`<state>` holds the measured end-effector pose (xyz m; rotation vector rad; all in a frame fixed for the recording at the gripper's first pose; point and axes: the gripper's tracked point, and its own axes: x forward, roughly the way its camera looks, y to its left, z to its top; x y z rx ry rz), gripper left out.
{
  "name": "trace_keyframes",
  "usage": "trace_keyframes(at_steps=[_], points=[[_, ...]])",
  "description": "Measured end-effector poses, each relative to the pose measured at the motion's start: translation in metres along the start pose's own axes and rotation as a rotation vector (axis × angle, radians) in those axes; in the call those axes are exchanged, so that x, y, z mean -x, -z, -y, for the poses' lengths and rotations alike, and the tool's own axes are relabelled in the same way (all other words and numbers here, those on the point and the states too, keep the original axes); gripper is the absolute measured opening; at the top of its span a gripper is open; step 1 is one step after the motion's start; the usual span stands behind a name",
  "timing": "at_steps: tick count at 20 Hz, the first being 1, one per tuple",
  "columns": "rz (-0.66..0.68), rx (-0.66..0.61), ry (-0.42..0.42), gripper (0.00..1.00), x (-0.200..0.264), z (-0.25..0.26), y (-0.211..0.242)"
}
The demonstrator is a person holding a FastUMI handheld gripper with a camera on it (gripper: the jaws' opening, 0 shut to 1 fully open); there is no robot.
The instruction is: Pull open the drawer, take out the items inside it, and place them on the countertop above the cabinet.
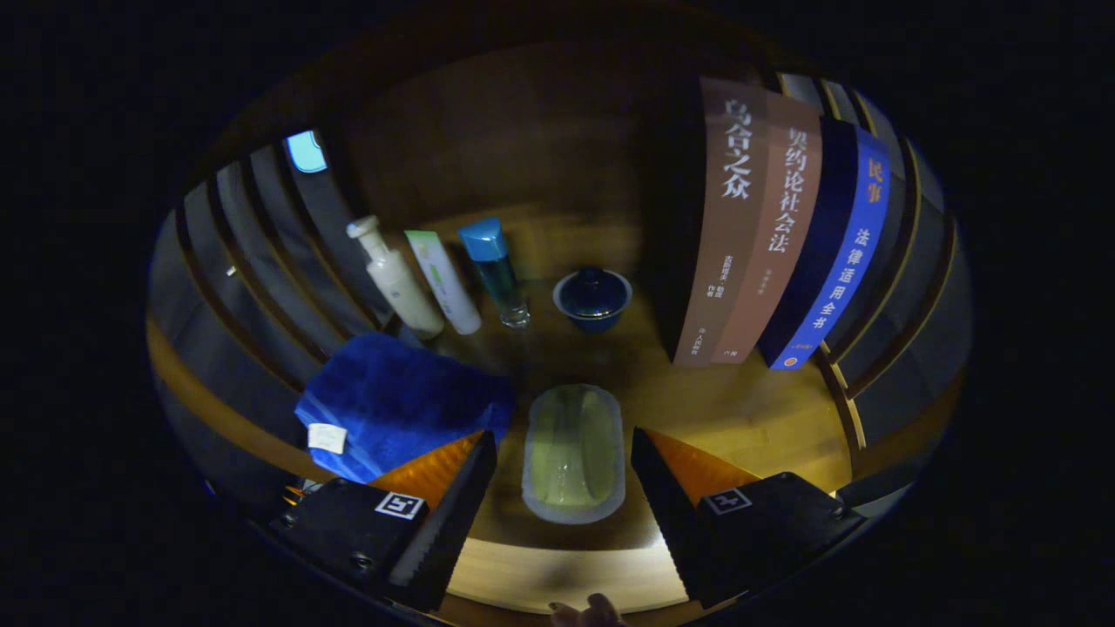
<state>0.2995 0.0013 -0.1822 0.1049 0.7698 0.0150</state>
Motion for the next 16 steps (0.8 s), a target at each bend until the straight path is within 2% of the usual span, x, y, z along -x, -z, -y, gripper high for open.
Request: trace_keyframes(at_steps=[4,9,12,16], points=[[0.097,0.004,-0.013,1.0,0.05,-0.004,0.02],[0.331,0.027,-0.035,1.0,0.136,-0.011,0.038],[0.451,0.038,-0.035,0.99,0.185,-0.014,0.064],[0.552,0.051,-0.031,0.99,0.222,-0.013,0.112]])
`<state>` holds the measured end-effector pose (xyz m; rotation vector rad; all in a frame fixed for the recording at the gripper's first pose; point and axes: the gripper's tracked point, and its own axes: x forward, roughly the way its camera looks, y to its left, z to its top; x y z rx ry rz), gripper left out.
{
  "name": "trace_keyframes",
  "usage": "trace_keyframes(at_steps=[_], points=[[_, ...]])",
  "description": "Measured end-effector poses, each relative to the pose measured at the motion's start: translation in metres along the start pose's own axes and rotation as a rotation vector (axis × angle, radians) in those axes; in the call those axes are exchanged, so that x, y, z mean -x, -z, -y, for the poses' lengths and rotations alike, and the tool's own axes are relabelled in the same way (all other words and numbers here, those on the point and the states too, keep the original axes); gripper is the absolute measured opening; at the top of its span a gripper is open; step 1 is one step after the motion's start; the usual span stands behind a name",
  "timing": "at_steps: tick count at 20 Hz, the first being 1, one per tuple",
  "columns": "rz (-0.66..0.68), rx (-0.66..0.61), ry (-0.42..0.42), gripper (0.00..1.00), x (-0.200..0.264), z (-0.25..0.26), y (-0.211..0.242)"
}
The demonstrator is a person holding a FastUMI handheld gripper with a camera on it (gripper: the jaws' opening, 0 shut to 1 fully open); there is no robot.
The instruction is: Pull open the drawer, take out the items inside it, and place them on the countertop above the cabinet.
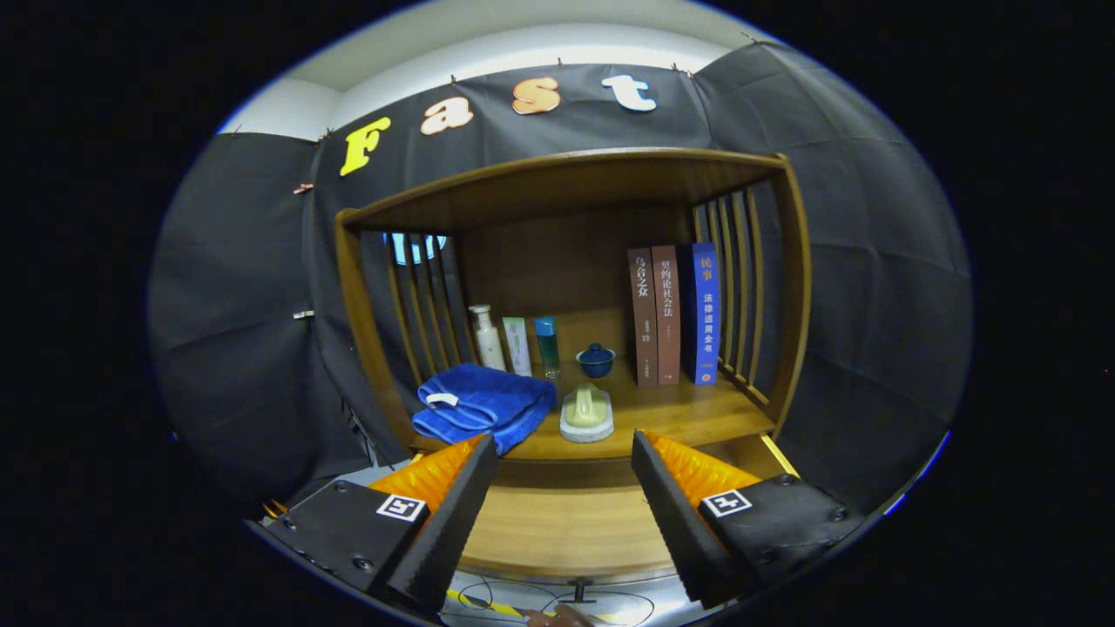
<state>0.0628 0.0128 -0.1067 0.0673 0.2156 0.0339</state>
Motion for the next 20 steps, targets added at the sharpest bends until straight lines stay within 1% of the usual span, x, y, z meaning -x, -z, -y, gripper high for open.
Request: trace_keyframes(at_steps=[3,8,11,14,20], points=[[0.024,0.018,0.012,0.99,0.027,0.002,0.035],[-0.028,-0.018,0.025,0.99,0.044,0.01,0.116],[-0.051,-0.024,0.058,0.99,0.041,0.02,0.152],[-0.095,-0.01,0.062,0.99,0.028,0.022,0.183],[-0.14,-0.005,0.078,1.0,0.008,0.023,0.209]])
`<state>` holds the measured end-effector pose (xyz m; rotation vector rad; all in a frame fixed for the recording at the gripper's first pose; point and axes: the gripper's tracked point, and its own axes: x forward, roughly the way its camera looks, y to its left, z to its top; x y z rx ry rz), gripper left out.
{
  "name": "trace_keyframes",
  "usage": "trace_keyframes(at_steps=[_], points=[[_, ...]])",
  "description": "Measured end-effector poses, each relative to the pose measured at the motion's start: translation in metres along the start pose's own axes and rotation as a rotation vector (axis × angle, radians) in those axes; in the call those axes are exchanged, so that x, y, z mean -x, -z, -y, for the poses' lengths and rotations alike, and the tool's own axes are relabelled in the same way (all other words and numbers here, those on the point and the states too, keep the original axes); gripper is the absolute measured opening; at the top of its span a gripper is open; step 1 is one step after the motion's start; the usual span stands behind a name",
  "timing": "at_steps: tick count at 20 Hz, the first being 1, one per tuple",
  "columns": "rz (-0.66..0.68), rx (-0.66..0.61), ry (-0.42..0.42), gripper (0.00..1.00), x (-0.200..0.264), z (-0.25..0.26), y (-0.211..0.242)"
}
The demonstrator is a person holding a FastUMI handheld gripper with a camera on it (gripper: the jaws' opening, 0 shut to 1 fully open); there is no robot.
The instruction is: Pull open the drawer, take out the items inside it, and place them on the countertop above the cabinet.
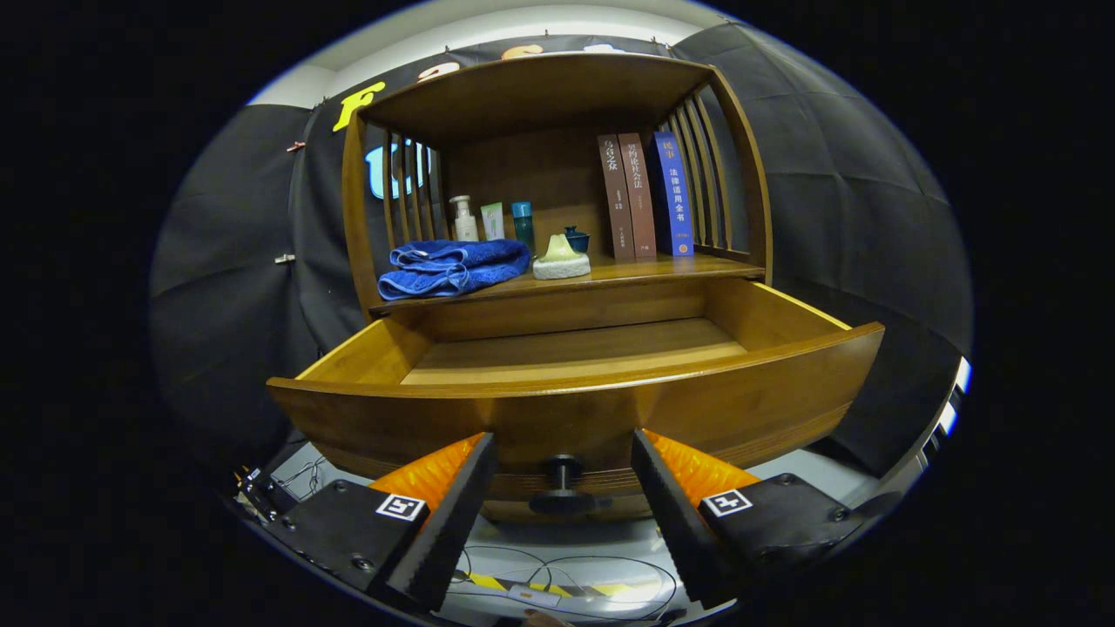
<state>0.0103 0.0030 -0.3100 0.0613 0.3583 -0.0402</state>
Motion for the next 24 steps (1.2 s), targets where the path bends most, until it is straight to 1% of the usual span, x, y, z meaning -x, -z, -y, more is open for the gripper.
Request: trace_keyframes(at_steps=[7,10,13,16,17,24], points=[[0.01,0.006,0.018,0.99,-0.002,0.002,-0.002],[0.009,0.001,0.016,0.98,-0.013,0.003,-0.007],[0.002,0.003,0.019,0.99,-0.032,0.003,-0.014],[0.029,-0.002,0.021,0.99,-0.053,0.002,-0.03],[0.008,0.0,0.02,0.99,-0.061,0.002,-0.028],[0.017,0.006,0.023,0.99,-0.115,0.004,-0.045]])
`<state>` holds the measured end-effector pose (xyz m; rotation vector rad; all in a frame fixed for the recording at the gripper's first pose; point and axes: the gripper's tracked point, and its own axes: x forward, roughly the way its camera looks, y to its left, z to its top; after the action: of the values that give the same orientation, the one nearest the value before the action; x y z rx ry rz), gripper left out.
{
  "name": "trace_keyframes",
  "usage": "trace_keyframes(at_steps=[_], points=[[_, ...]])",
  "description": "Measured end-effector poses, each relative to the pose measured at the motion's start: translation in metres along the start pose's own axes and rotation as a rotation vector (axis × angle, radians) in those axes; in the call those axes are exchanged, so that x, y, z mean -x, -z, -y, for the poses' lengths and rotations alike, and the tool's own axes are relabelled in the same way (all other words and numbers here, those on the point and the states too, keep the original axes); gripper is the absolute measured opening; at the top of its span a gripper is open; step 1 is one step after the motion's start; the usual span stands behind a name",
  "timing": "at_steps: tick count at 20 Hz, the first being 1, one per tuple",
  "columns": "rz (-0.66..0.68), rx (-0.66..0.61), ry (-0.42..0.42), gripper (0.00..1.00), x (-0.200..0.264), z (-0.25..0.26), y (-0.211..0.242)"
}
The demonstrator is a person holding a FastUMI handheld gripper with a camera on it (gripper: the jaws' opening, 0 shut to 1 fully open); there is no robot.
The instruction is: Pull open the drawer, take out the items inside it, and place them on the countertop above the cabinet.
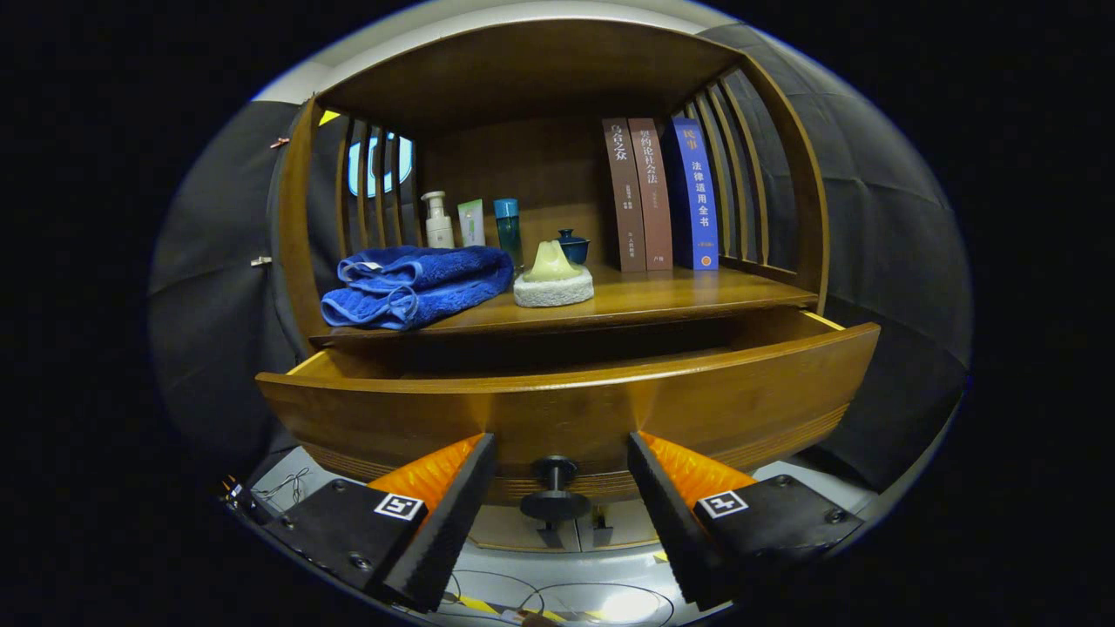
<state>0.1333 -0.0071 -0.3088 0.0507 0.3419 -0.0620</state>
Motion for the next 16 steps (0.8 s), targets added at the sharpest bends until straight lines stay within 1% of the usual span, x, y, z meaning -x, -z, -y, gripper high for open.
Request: trace_keyframes(at_steps=[7,16], points=[[-0.006,-0.02,-0.002,0.99,-0.039,0.002,-0.01],[-0.011,-0.038,0.004,0.99,-0.061,0.002,-0.015]])
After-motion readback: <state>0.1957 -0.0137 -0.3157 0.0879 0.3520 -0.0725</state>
